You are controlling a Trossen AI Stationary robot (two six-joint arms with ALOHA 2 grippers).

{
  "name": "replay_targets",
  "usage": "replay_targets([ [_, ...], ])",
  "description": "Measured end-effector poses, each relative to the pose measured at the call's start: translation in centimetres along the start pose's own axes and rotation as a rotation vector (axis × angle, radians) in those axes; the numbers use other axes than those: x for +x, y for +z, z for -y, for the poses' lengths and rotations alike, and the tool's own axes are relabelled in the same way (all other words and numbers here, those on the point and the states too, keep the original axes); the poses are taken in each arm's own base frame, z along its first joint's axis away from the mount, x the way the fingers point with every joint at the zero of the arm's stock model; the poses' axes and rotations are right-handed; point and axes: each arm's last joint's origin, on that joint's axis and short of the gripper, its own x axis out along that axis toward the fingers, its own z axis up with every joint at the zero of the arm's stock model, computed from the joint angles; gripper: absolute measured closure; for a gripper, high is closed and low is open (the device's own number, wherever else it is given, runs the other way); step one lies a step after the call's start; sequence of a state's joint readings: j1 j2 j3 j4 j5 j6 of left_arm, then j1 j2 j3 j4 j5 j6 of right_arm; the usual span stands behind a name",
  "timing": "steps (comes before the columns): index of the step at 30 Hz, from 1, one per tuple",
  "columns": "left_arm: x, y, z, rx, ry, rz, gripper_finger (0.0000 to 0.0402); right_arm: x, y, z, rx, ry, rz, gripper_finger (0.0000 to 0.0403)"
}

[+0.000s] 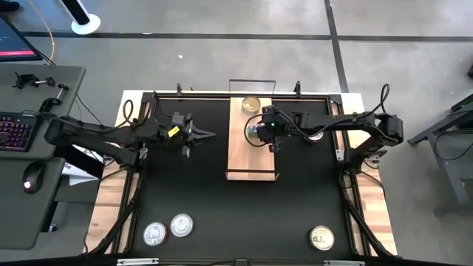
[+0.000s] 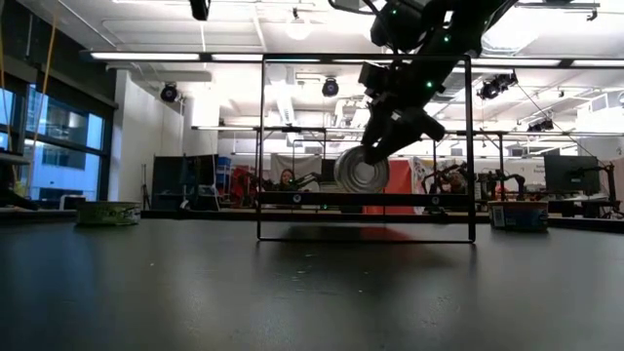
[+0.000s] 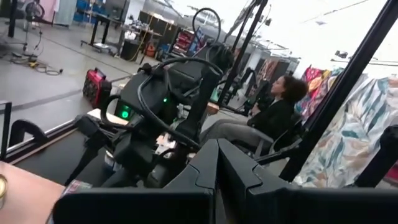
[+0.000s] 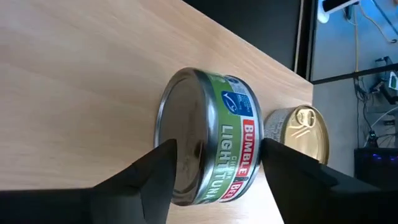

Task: Stack canned seafood by type on shelf
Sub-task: Put the white-green tuna can on the shelf

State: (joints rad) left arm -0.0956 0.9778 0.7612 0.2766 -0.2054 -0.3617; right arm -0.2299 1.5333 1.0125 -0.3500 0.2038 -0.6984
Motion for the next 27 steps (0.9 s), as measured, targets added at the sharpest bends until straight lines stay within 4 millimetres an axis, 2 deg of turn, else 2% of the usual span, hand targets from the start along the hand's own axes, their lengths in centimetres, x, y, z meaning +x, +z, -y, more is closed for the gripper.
replay_targets([
  [10, -0.3, -0.2, -0.1, 0.015, 0.013, -0.038, 0.0401, -0.4, 1.0, -0.4, 0.001, -0.025, 0.013, 0.0176],
  [17, -0.4, -0.4, -0.2, 0.018, 0.021, -0.059, 0.0401, -2.2, 2.8, 1.6, 0.052, -0.049, 0.055, 0.0176],
  [20, -0.4, -0.3, -0.4, -0.031, 0.074, -0.042, 0.0401, -3.4, 3.5, 2.7, 0.147, -0.033, 0.051, 0.0178],
  [24, -0.2, -0.7, -2.3, -0.087, 0.231, -0.12, 0.0401, -4.4, 2.7, 3.8, 0.328, 0.08, 0.026, 0.0199],
  [27, 0.3, -0.3, -4.1, -0.13, 0.308, -0.207, 0.0401, -4.7, 0.9, 3.9, 0.468, 0.161, -0.042, 0.0245],
])
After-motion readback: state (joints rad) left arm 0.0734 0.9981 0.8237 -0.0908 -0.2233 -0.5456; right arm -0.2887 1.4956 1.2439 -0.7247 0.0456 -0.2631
